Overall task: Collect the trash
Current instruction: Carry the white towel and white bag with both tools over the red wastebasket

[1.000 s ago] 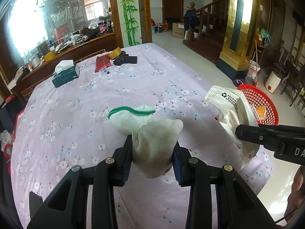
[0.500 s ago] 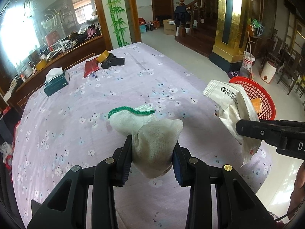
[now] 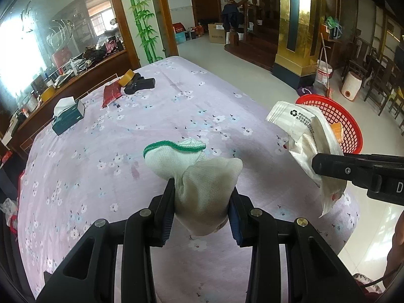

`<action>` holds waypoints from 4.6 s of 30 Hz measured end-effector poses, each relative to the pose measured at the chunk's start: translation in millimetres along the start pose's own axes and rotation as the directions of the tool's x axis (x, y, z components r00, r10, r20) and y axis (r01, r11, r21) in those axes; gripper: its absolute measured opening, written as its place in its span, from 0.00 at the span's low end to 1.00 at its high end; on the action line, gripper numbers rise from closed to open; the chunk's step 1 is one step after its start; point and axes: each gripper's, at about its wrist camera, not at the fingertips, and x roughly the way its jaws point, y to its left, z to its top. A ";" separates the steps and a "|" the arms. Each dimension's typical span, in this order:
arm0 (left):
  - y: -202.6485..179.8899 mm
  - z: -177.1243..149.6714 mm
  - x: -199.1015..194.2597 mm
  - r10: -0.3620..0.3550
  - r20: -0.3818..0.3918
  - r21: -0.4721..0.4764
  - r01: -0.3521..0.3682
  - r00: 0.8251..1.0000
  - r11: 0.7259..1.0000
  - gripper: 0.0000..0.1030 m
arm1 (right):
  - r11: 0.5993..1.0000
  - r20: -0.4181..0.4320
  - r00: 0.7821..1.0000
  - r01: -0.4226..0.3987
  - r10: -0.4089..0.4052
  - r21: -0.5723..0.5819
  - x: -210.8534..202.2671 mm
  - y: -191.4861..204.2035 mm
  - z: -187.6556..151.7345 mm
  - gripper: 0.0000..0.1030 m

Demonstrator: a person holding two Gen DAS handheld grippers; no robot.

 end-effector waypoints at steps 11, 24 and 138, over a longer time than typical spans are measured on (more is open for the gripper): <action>-7.1 0.2 1.2 0.001 -0.001 0.016 -0.001 1.000 1.000 0.35 | 1.000 0.002 1.000 0.003 -0.003 0.018 -3.0 -8.4 0.0 0.40; -14.0 2.4 6.9 -0.009 -0.006 0.021 0.009 1.000 1.000 0.35 | 1.000 0.003 1.000 0.005 -0.005 0.027 -4.8 -14.0 1.9 0.40; -196.8 121.8 62.1 -0.295 -0.034 0.211 0.295 0.955 0.932 0.35 | 0.920 0.128 0.973 0.135 -0.194 0.367 -94.0 -204.6 61.7 0.43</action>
